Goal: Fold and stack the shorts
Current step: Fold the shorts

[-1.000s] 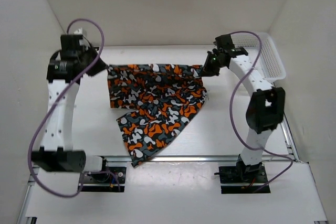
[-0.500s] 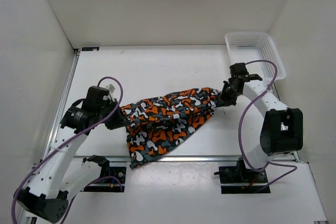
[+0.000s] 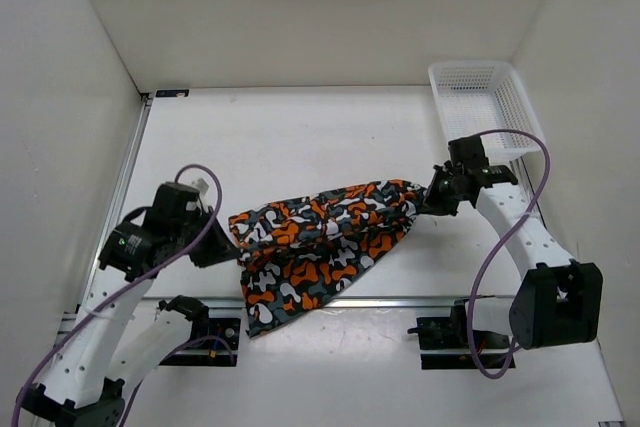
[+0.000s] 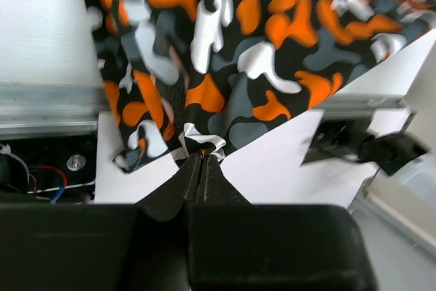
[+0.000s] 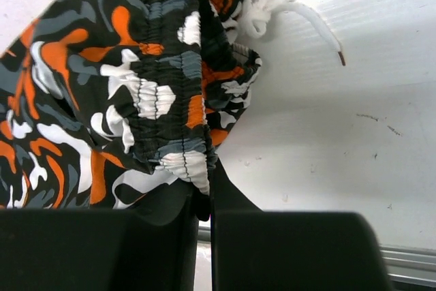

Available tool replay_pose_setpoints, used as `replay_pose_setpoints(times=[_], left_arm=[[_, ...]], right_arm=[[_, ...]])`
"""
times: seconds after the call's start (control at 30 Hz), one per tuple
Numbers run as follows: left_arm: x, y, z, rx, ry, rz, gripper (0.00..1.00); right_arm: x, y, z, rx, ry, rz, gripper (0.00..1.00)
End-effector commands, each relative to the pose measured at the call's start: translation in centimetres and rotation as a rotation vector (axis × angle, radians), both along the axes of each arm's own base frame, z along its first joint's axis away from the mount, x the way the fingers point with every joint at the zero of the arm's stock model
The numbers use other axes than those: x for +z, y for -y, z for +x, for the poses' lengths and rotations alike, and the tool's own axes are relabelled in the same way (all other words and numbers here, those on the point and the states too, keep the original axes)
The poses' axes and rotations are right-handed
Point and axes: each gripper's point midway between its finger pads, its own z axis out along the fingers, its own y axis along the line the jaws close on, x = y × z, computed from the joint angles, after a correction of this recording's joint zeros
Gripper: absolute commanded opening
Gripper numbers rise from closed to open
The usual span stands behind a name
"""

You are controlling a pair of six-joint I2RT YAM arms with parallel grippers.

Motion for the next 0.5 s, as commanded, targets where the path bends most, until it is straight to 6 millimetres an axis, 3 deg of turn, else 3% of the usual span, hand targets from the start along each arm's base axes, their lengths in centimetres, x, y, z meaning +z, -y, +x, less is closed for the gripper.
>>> replay_pose_setpoints(times=[0.0,0.03,0.07,0.1,0.13,0.17,0.2,0.23,0.3,0.33,0.4,0.43,0.47], left_arm=[[6.0,-0.3,4.7,0.114,0.172,0.012,0.1],[7.5,-0.8,6.1,0.152,0.209,0.035,0.1],[8.5,-0.8,8.0,0.182,0.208,0.056,0.1],[13.2,-0.9,9.4,0.194,0.324,0.028,0.1],[15.2,-1.0,10.4,0.216,0.367,0.02,0.1],[17.2,-1.4,11.4,0.238,0.415,0.026,0.1],[18.6,-1.4,12.9,0.258,0.432,0.022,0.1],[23.4,-2.0,13.2,0.27,0.561,-0.004,0.1],[27.2,-2.8,13.7,0.298,0.648,-0.017,0.1],[30.8,-3.2,13.7,0.305,0.74,-0.035,0.1],[33.5,-3.7,13.1,0.318,0.805,-0.049,0.1],[36.0,-3.9,12.4,0.319,0.879,-0.07,0.1],[37.2,-4.3,11.7,0.332,0.918,-0.079,0.1]], right_arm=[[4.1,0.5,2.4,-0.025,0.13,-0.011,0.0],[7.7,0.0,3.8,-0.016,0.208,0.017,0.0],[9.6,-0.1,4.2,0.007,0.25,0.019,0.0],[11.2,-0.1,4.1,0.014,0.264,0.016,0.0],[13.3,-0.3,4.3,0.03,0.303,0.029,0.0],[17.4,-0.6,5.0,0.043,0.4,0.042,0.0],[19.5,-0.8,4.7,0.071,0.448,0.053,0.0],[21.4,-1.0,4.0,0.081,0.488,0.07,0.0],[26.3,-1.3,3.1,0.128,0.618,0.085,0.0],[28.0,-1.4,2.0,0.152,0.665,0.097,0.0],[30.6,-2.0,0.6,0.214,0.728,0.12,0.0],[33.5,-2.2,-1.1,0.233,0.808,0.139,0.0],[34.6,-2.3,-2.0,0.261,0.841,0.145,0.0]])
